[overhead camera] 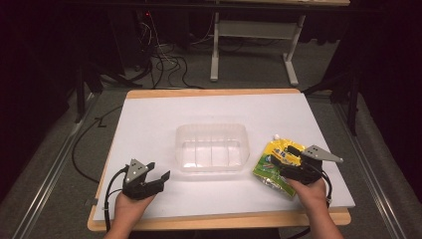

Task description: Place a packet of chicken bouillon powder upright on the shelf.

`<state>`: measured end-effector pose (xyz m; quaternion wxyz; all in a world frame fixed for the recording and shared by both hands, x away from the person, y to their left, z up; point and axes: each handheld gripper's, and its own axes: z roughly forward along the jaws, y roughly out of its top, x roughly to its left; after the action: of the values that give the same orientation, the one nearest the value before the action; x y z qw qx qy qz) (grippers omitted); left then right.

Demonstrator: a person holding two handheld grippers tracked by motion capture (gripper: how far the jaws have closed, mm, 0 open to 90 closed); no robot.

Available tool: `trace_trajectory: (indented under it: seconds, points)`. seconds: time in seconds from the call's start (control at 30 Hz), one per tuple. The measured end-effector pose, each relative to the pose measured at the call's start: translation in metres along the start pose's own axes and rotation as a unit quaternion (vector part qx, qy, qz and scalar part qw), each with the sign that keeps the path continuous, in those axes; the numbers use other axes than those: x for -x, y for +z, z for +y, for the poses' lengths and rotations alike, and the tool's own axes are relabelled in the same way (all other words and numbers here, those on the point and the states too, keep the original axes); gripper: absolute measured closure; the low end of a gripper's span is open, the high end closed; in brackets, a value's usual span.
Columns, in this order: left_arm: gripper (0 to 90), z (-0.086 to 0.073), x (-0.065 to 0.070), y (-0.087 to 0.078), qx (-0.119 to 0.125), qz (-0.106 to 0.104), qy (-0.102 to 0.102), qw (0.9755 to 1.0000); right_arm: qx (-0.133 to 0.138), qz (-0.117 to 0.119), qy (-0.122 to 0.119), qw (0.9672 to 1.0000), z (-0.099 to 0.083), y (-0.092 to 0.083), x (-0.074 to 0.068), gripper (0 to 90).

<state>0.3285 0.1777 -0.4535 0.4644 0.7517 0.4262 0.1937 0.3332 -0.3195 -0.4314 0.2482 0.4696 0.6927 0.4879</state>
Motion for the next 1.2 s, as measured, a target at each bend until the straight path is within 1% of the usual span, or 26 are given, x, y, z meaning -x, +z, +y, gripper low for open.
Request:
trace_trajectory:
  seconds: [0.07, 0.1, 0.17, 0.2, 0.37, 0.4, 0.43, 0.63, 0.8, 0.93, 1.1, 1.2]
  points:
    - [34.9, 0.001, -0.002, -0.001, 0.003, -0.010, -0.015, 0.9998, -0.004, -0.005, 0.006, 1.0000, -0.001, 0.000, 0.006, 22.1]
    - [35.2, 0.001, -0.002, -0.001, 0.005, -0.010, -0.015, 0.9998, -0.007, -0.010, 0.010, 0.9999, -0.001, 0.000, 0.009, 22.9]
    - [34.6, 0.001, -0.003, -0.001, 0.005, -0.001, -0.007, 1.0000, -0.015, -0.015, 0.014, 0.9997, -0.002, 0.002, 0.016, 23.7]
    - [32.5, 0.000, -0.002, 0.000, 0.002, 0.004, -0.006, 1.0000, -0.020, -0.017, 0.020, 0.9994, -0.003, 0.002, 0.020, 23.7]
    - [28.6, 0.000, -0.004, 0.000, 0.002, 0.010, -0.001, 1.0000, -0.038, -0.028, 0.041, 0.9980, -0.008, 0.004, 0.036, 23.7]
    - [28.7, 0.001, -0.005, 0.000, 0.002, 0.011, 0.000, 0.9999, -0.041, -0.032, 0.039, 0.9979, -0.008, 0.004, 0.038, 23.7]
    - [28.5, 0.001, -0.005, 0.000, 0.003, 0.012, -0.001, 0.9999, -0.045, -0.035, 0.043, 0.9975, -0.009, 0.004, 0.041, 23.7]
    - [26.3, 0.001, -0.006, -0.001, 0.003, 0.018, 0.006, 0.9998, -0.052, -0.044, 0.066, 0.9955, -0.011, 0.002, 0.054, 22.8]
    - [26.2, 0.001, -0.004, -0.004, 0.008, 0.018, 0.010, 0.9998, -0.049, -0.046, 0.072, 0.9951, -0.012, -0.001, 0.061, 22.1]
    - [26.1, 0.002, -0.006, -0.004, 0.008, 0.016, 0.009, 0.9998, -0.051, -0.053, 0.079, 0.9941, -0.013, -0.002, 0.068, 22.0]
    - [25.9, 0.001, -0.006, -0.004, 0.007, 0.014, 0.010, 0.9998, -0.055, -0.065, 0.095, 0.9919, -0.015, -0.001, 0.077, 21.3]
    - [25.9, 0.001, -0.005, -0.003, 0.005, 0.013, 0.010, 0.9998, -0.055, -0.066, 0.107, 0.9905, -0.016, 0.000, 0.085, 19.7]
